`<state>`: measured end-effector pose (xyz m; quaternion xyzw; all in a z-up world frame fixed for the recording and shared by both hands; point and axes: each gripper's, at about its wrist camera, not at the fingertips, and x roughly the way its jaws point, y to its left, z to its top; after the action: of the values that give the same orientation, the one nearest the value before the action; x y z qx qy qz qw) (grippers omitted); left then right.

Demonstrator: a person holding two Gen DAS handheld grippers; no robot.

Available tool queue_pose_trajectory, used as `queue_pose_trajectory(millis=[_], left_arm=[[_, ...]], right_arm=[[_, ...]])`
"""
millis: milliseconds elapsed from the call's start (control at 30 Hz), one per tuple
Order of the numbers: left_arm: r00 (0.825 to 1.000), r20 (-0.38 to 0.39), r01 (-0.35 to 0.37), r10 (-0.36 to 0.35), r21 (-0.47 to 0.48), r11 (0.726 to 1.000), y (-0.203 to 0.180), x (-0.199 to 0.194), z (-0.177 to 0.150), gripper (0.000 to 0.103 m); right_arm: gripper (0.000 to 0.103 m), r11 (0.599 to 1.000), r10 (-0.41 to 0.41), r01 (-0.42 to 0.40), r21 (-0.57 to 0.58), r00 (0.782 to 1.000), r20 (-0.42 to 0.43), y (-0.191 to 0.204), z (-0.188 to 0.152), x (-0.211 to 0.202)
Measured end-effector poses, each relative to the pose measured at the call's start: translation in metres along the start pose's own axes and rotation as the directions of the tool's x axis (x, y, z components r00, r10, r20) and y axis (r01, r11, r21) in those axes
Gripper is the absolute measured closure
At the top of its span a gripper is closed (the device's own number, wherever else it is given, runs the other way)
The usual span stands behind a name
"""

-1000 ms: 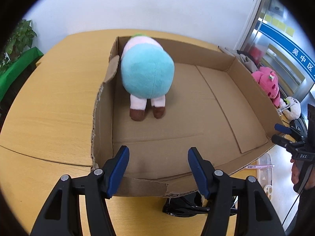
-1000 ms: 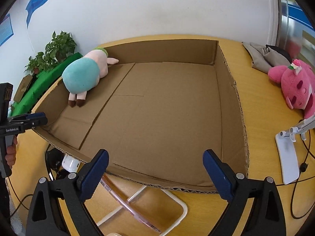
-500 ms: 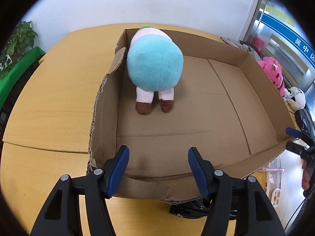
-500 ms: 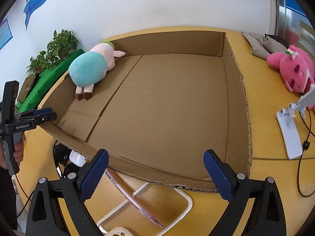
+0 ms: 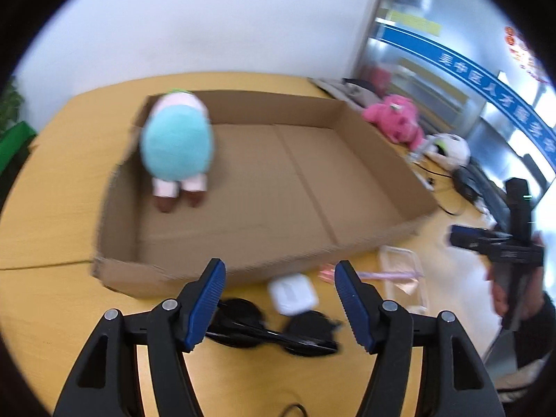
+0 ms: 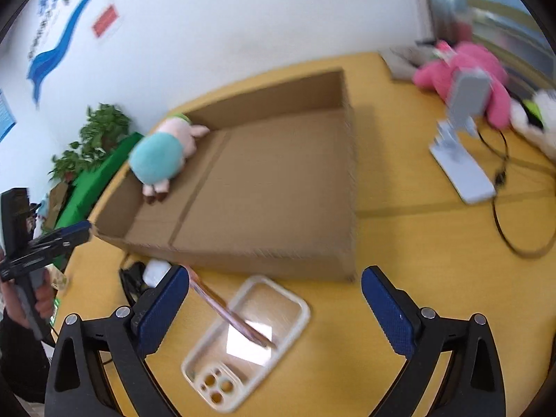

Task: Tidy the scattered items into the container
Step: 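Move the right gripper to the pink pen on the phone case and close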

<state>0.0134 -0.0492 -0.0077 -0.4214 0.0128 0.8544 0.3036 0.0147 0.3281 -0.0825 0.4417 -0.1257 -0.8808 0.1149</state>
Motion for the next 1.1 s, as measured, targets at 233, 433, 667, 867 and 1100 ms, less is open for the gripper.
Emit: queue_pose_trajectory(millis=[233, 433, 667, 867, 1100], left_arm=[[0.962, -0.175, 0.22, -0.207, 0.056, 0.974, -0.072, 0.048, -0.03, 0.038], [0.914, -0.294, 0.302, -0.281, 0.029, 0.953, -0.104, 0.087, -0.052, 0.039], [0.885, -0.359, 0.293, -0.297, -0.067, 0.954, -0.099, 0.107, -0.069, 0.087], [0.886, -0.367, 0.282, -0.283, -0.059, 0.958, -0.098, 0.099, -0.073, 0.089], [0.863, -0.389, 0.334, -0.322, -0.039, 0.942, -0.111, 0.096, -0.084, 0.093]], right_arm=[[0.009, 0.999, -0.021, 0.027, 0.038, 0.991, -0.135, 0.001, -0.036, 0.038], [0.018, 0.997, -0.058, 0.051, -0.052, 0.987, -0.15, 0.019, -0.039, 0.051], [0.038, 0.983, -0.087, 0.061, -0.172, 0.985, -0.149, 0.039, -0.045, 0.055], [0.053, 0.987, -0.054, 0.03, -0.155, 0.986, -0.157, 0.037, -0.047, 0.053], [0.052, 0.954, -0.07, 0.032, -0.297, 0.99, -0.119, 0.045, -0.041, 0.024]])
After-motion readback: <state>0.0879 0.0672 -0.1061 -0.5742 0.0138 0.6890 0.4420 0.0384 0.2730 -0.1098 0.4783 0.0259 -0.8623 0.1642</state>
